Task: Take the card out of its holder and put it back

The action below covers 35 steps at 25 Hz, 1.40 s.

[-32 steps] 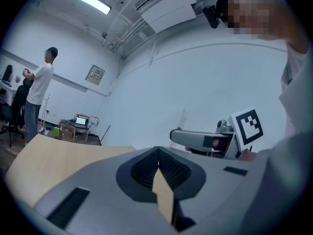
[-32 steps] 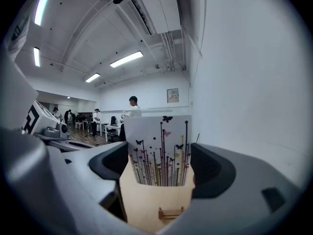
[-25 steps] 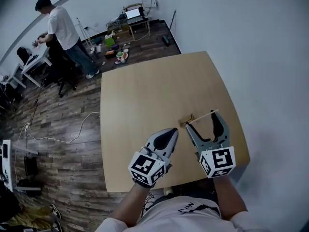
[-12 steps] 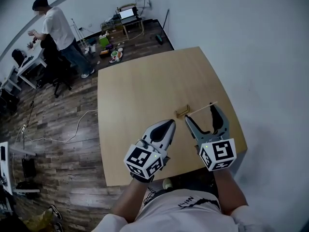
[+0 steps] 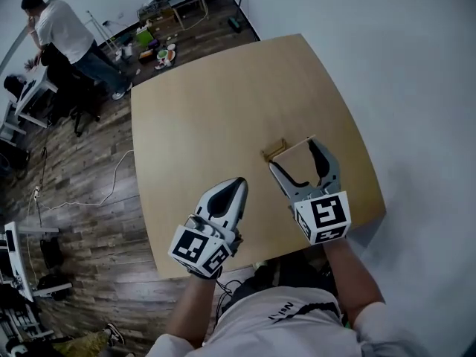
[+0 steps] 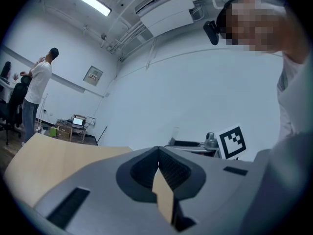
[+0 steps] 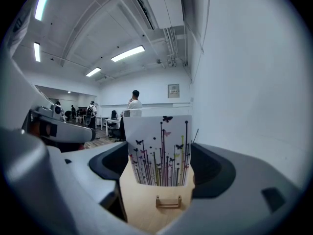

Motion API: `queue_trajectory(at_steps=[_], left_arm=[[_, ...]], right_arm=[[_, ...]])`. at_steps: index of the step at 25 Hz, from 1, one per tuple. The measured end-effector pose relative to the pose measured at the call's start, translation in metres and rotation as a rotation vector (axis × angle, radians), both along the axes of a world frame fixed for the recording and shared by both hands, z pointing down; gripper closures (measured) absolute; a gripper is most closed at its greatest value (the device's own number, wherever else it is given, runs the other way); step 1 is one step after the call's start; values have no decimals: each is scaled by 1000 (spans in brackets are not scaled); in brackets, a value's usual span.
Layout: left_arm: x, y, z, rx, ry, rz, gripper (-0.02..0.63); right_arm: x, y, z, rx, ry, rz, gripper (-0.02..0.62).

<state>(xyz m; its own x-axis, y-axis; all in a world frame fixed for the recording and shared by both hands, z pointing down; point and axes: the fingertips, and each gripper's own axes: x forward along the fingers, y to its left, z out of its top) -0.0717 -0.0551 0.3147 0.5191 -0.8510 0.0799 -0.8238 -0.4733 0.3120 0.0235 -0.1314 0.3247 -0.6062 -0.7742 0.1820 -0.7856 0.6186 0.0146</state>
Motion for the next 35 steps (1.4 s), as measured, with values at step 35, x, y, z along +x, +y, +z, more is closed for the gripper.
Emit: queue_trajectory(at_steps=[35], left_arm=[[-10, -76, 137, -186, -10, -115, 592]], right_arm=[[-20, -109, 209, -282, 65, -82, 196]])
